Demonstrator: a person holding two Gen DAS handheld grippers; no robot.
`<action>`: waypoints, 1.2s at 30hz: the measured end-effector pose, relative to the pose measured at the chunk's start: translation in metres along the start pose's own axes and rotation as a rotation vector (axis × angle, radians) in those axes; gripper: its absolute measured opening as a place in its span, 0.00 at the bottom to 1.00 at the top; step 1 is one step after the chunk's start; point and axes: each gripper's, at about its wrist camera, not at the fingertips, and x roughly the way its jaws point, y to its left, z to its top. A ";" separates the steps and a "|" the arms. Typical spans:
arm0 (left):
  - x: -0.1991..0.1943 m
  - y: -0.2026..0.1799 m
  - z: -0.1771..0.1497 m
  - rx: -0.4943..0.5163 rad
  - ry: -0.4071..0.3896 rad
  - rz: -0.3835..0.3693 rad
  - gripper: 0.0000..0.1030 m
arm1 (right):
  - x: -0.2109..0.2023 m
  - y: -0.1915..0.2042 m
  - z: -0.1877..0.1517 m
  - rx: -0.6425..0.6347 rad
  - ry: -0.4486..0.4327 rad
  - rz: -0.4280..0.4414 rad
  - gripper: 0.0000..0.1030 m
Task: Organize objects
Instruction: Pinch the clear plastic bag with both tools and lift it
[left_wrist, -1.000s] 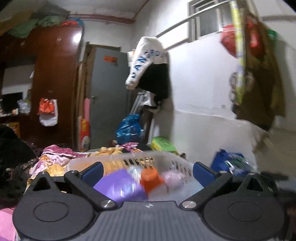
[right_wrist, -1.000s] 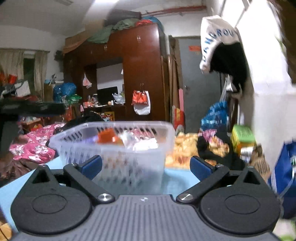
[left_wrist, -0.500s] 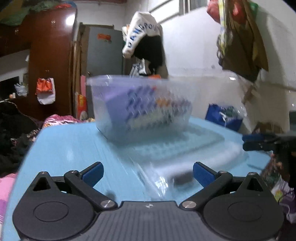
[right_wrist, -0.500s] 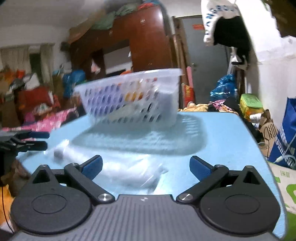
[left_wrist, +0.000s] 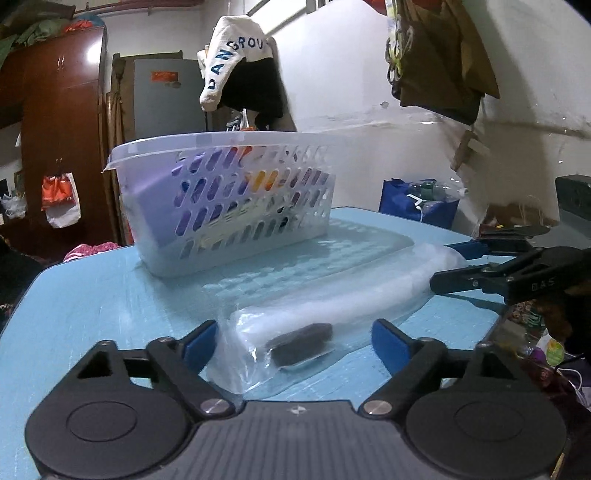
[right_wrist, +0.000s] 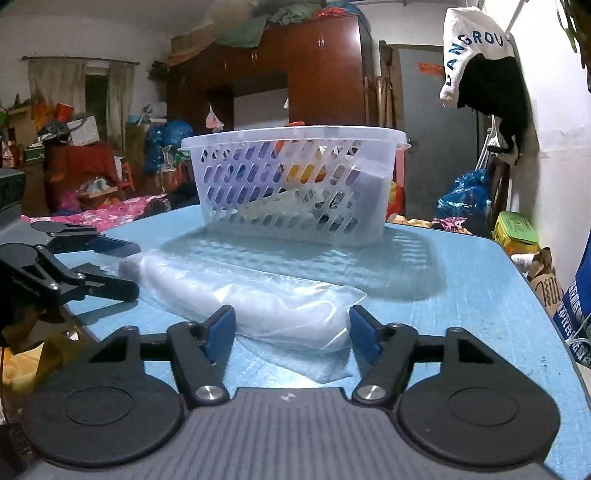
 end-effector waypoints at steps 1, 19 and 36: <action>-0.001 -0.002 0.000 0.005 -0.003 -0.001 0.80 | 0.000 0.000 -0.001 -0.003 -0.004 0.001 0.64; -0.003 -0.014 0.000 0.040 -0.035 -0.011 0.21 | -0.005 0.007 -0.003 -0.034 -0.043 0.051 0.21; -0.019 -0.013 0.006 0.039 -0.106 -0.023 0.21 | -0.016 0.014 0.004 -0.046 -0.103 0.042 0.15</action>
